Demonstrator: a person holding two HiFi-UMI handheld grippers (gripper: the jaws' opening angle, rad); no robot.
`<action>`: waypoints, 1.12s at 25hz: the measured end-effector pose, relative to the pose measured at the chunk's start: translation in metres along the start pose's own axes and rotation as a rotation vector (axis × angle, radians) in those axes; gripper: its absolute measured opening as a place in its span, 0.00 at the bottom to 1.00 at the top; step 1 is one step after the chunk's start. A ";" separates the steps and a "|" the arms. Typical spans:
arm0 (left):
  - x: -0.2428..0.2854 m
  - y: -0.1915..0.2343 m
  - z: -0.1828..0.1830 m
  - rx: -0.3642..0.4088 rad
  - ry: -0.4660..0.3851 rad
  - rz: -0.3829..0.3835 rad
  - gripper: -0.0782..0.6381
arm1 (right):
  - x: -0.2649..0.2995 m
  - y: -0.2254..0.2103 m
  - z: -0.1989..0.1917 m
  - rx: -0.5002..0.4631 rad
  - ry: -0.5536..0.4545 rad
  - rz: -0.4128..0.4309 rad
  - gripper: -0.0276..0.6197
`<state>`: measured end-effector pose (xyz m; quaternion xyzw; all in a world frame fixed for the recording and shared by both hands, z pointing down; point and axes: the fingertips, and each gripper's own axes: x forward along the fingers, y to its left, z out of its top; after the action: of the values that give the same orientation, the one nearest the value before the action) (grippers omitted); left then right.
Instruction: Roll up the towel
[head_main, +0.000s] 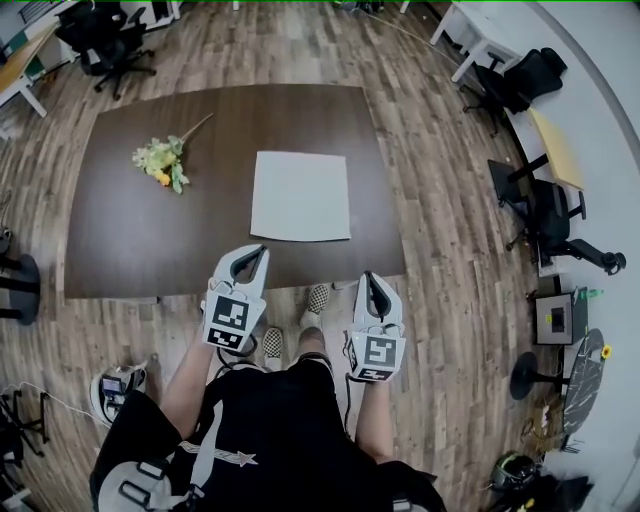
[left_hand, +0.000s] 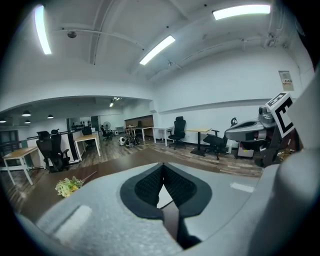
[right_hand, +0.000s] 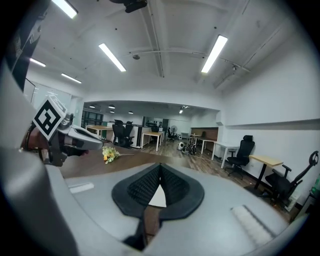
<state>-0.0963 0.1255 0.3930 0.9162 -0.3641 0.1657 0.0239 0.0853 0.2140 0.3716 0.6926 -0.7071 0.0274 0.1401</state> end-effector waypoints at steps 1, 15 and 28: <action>0.004 0.002 -0.003 0.002 0.009 0.005 0.12 | 0.007 -0.001 -0.002 -0.005 0.006 0.009 0.05; 0.089 0.041 -0.044 -0.054 0.156 0.073 0.12 | 0.126 -0.012 -0.058 -0.026 0.144 0.172 0.05; 0.139 0.051 -0.141 0.045 0.434 -0.032 0.12 | 0.186 -0.006 -0.161 -0.275 0.392 0.437 0.05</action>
<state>-0.0768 0.0194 0.5670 0.8649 -0.3321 0.3668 0.0840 0.1164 0.0708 0.5689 0.4805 -0.7957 0.0940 0.3566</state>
